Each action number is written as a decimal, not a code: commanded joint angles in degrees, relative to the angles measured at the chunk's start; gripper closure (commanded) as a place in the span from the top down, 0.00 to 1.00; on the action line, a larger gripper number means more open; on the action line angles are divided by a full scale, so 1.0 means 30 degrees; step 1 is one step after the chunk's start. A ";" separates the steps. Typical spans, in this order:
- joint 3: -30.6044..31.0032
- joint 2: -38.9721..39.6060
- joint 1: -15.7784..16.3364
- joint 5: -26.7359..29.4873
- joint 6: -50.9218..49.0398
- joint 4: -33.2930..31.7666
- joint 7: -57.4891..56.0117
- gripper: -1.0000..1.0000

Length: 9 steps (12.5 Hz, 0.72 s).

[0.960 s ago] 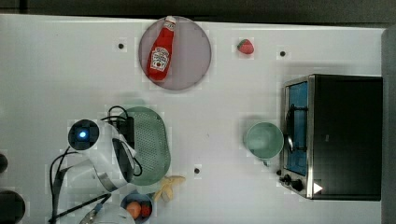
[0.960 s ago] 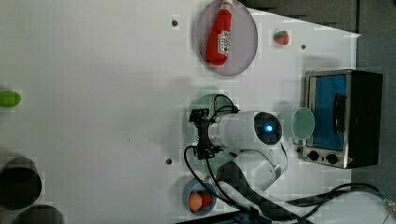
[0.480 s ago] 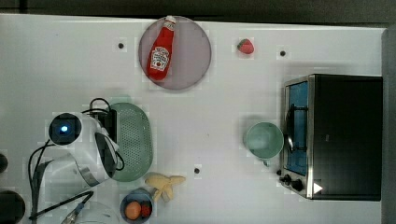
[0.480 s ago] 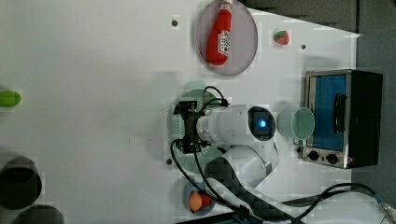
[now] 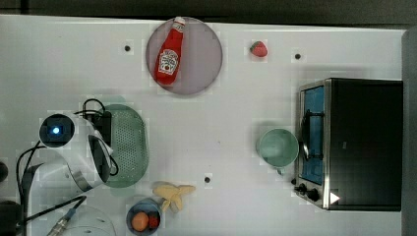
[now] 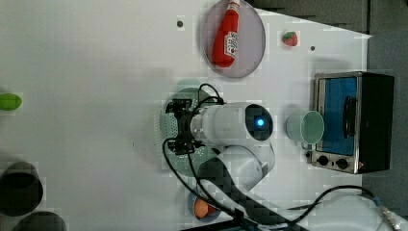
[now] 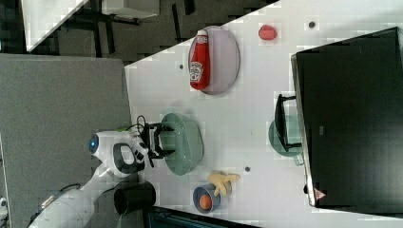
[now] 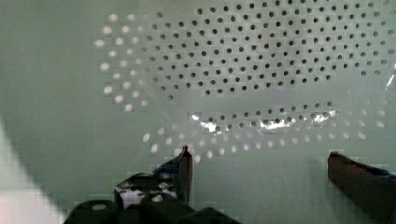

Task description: Drag strainer right to left.

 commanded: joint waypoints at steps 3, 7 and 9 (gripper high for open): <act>0.0115 0.0703 0.1197 0.0640 -0.0456 0.1730 0.2109 1.00; 0.0125 0.1511 0.2070 0.0669 -0.0472 0.3158 0.3269 1.00; 0.0122 0.1973 0.2452 0.0669 -0.0473 0.3813 0.3264 1.00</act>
